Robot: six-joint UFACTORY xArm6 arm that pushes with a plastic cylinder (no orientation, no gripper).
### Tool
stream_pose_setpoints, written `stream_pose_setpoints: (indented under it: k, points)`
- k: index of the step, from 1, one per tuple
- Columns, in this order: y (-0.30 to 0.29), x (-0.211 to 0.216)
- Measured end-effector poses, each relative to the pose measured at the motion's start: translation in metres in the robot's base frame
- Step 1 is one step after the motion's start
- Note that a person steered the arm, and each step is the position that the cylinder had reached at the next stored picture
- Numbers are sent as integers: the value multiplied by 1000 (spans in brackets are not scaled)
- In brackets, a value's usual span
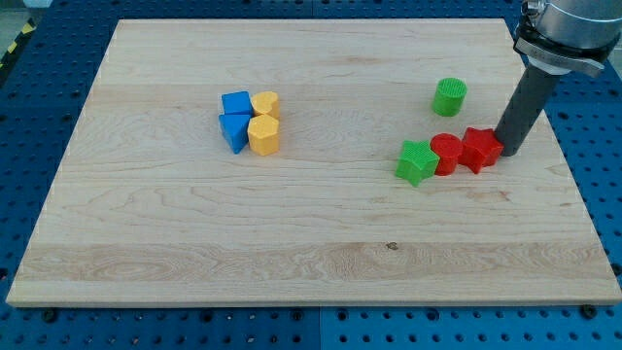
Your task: Place the arm to the right center
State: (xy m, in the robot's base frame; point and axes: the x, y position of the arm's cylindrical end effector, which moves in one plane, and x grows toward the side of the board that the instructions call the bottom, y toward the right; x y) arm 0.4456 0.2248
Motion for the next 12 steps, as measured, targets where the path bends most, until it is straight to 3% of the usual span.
stream_pose_setpoints:
  k: [4,12]
  points:
    - [44,-9]
    - [46,-32]
